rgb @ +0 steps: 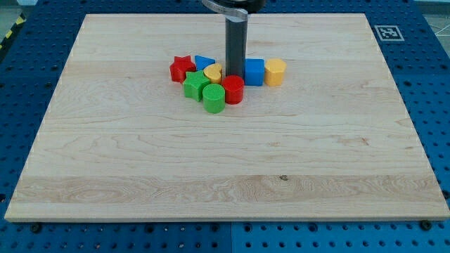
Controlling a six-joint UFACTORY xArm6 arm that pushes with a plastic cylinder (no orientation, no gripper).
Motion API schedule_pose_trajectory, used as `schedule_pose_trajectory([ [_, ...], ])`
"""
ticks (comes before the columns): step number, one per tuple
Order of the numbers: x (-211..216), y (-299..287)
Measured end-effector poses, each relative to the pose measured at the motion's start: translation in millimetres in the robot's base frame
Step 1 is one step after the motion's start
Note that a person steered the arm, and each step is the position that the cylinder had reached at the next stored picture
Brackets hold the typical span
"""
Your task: Slide yellow hexagon along with blue cube to the yellow heart
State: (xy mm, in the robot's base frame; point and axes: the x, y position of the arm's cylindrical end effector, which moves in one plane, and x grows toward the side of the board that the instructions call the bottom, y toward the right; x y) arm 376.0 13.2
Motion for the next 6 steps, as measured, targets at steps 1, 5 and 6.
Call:
schedule_pose_trajectory([
  [1, -26.2, 3.5],
  [5, -41.8, 111.6],
  [6, -29.0, 111.7],
])
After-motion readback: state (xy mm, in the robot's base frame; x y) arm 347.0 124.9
